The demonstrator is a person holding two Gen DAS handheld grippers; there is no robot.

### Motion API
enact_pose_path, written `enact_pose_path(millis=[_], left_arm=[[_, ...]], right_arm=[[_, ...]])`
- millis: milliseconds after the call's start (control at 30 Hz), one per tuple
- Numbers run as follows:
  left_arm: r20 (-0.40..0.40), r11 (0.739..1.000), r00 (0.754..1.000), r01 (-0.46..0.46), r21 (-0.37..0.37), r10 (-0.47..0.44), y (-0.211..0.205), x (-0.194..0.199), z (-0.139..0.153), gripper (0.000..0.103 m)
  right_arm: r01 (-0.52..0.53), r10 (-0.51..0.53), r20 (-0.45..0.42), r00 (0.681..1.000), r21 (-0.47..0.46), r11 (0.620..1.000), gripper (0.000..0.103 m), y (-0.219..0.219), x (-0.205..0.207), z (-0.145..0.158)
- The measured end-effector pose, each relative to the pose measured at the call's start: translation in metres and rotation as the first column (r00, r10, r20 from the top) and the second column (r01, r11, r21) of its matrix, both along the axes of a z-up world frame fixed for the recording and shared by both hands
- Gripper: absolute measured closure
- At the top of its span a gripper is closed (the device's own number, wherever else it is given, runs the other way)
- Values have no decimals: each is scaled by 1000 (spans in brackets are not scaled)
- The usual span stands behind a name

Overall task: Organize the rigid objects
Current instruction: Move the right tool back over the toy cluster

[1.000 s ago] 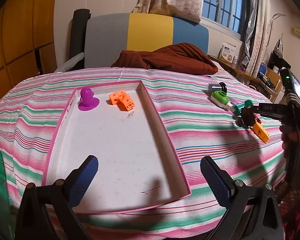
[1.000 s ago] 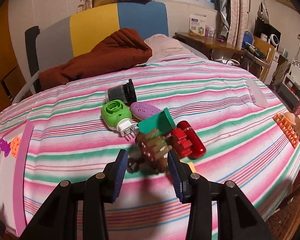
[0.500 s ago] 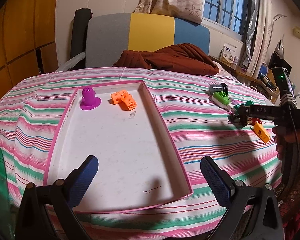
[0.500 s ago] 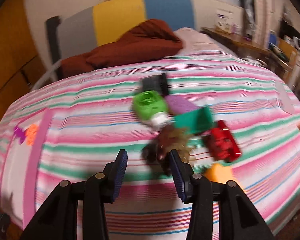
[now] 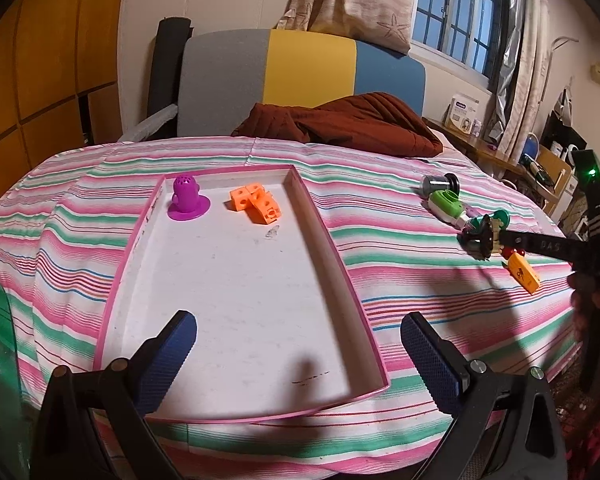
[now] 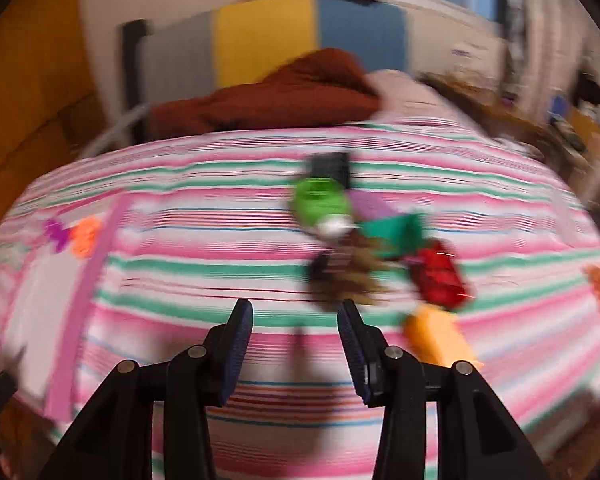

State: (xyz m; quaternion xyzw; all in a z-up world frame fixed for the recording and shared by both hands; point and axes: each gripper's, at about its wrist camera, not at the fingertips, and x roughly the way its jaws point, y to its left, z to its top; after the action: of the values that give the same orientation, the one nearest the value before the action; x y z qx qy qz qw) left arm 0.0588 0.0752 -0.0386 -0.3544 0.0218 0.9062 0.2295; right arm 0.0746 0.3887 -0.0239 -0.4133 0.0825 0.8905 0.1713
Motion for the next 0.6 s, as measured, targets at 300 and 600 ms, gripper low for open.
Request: enact_pose_path(millis=[300, 600], left_arm=[[-7, 1000, 1000, 17, -10, -17, 5, 5, -1, 0], [-1, 1000, 1000, -3, -2, 3, -1, 4, -1, 0]], right_arm=[[263, -260, 41, 965, -138, 955, 59, 50, 13, 3], [157, -159, 11, 987, -257, 954, 55, 39, -43, -12]])
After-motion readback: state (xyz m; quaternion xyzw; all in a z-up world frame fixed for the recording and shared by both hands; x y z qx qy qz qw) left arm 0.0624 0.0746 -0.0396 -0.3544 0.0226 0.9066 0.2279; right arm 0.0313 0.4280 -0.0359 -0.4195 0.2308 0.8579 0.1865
